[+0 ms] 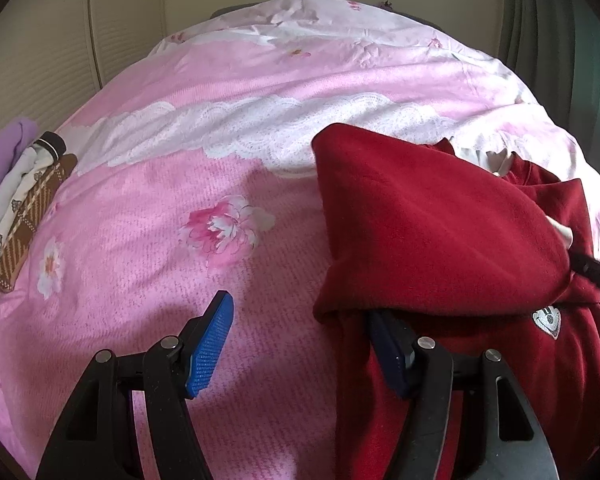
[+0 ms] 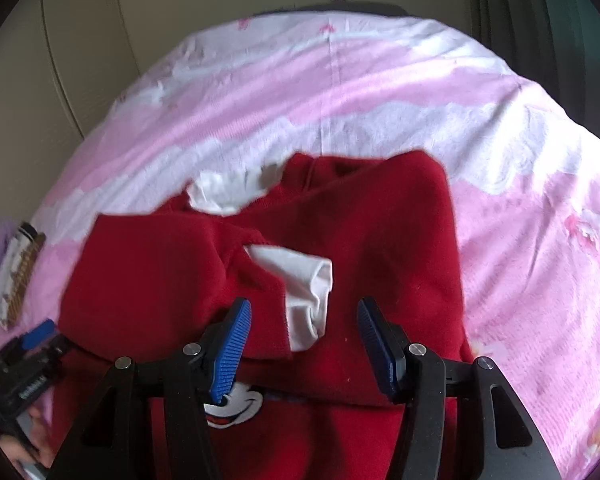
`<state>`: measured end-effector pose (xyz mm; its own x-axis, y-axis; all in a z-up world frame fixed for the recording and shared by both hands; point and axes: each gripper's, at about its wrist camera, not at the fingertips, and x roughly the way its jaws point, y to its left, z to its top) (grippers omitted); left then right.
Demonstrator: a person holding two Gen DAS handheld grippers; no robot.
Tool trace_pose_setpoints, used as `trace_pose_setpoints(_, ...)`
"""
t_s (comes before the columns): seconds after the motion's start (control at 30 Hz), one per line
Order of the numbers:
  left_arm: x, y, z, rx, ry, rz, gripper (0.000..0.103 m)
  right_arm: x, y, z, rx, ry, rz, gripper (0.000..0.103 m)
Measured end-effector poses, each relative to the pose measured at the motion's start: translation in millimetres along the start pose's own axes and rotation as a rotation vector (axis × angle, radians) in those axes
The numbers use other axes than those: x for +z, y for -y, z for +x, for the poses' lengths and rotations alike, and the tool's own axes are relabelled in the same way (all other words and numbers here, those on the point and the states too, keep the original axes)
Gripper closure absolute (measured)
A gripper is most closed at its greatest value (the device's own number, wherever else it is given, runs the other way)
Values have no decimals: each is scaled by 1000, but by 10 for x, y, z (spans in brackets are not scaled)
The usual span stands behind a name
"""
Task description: Fold small clothes
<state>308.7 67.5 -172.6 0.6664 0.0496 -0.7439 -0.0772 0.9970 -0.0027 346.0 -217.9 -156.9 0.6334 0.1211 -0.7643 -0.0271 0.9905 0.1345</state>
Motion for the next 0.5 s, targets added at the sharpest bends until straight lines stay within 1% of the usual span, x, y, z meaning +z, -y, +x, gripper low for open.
trace_pose_setpoints(0.03, -15, -12, 4, 3, 0, -2, 36, -34, -8, 57, -29, -22, -10, 47)
trace_pose_setpoints(0.1, -38, -40, 24, 1, -4, -10, 36, -84, -23, 97, -68, -29, -29, 47)
trace_pose_setpoints(0.2, -77, -58, 50, 1, -10, -11, 35, -135, -43, 122, -105, -34, -53, 48)
trace_pose_setpoints(0.23, -85, -59, 44, 1, -11, -12, 36, -147, -40, 128, -118, -35, -55, 50)
trace_pose_setpoints(0.33, -97, -66, -31, -5, -7, -18, 36, -170, 15, 98, -132, -36, -42, 50)
trace_pose_setpoints(0.4, -118, -61, -125, -23, -9, -35, 37, -190, 43, 42, -138, -33, -47, 50)
trace_pose_setpoints(0.5, -188, -2, -342, -38, -3, -18, 37, -214, 86, -139, -102, -14, -26, 50)
